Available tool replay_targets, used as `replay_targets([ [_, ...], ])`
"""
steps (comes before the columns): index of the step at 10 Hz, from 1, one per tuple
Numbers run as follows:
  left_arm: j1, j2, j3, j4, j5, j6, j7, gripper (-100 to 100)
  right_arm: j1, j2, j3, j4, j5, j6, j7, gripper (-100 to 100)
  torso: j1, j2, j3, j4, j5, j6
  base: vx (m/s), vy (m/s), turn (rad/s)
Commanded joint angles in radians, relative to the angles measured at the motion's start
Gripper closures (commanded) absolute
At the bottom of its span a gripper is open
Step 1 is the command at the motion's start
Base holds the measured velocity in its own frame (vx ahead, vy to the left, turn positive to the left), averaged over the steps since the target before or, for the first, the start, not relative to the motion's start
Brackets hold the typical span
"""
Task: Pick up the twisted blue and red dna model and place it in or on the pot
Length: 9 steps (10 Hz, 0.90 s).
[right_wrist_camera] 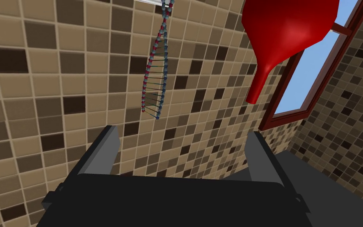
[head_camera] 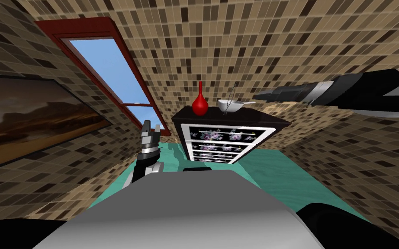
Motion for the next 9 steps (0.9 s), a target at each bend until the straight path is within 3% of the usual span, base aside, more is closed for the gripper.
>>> replay_targets([
  [1, 0.0, 0.0, 0.0, 0.0, 0.0, 0.0, 0.0, 0, 0.013, -0.036, -0.006, 0.014, 0.0, 0.003, -0.01, -100, 0.0, 0.0, 0.0, 0.0, 0.0, 0.0, 0.071, 0.049, -0.053],
  [2, 0.0, 0.0, 0.0, 0.0, 0.0, 0.0, 0.0, 0, 0.038, -0.077, -0.02, 0.049, 0.003, 0.007, -0.03, -100, 0.0, 0.001, 0.0, 0.0, 0.0, 0.0, 0.083, 0.05, -0.065],
  [5, 0.0, 0.0, 0.0, 0.0, 0.0, 0.0, 0.0, 0, 0.061, -0.136, -0.031, 0.081, 0.005, 0.012, -0.049, -100, 0.0, 0.0, 0.0, 0.0, 0.0, 0.0, 0.069, 0.049, -0.047],
  [7, 0.0, 0.0, 0.0, 0.0, 0.0, 0.0, 0.0, 0, 0.104, -0.208, -0.045, 0.137, 0.009, 0.018, -0.082, -100, 0.0, 0.001, 0.0, 0.0, 0.0, 0.0, 0.093, 0.061, -0.069],
  [9, 0.0, 0.0, 0.0, 0.0, 0.0, 0.0, 0.0, 0, 0.123, -0.256, -0.048, 0.159, 0.01, 0.021, -0.095, -100, 0.0, -0.001, -0.001, -0.001, 0.0, 0.0, 0.085, 0.045, -0.038],
])
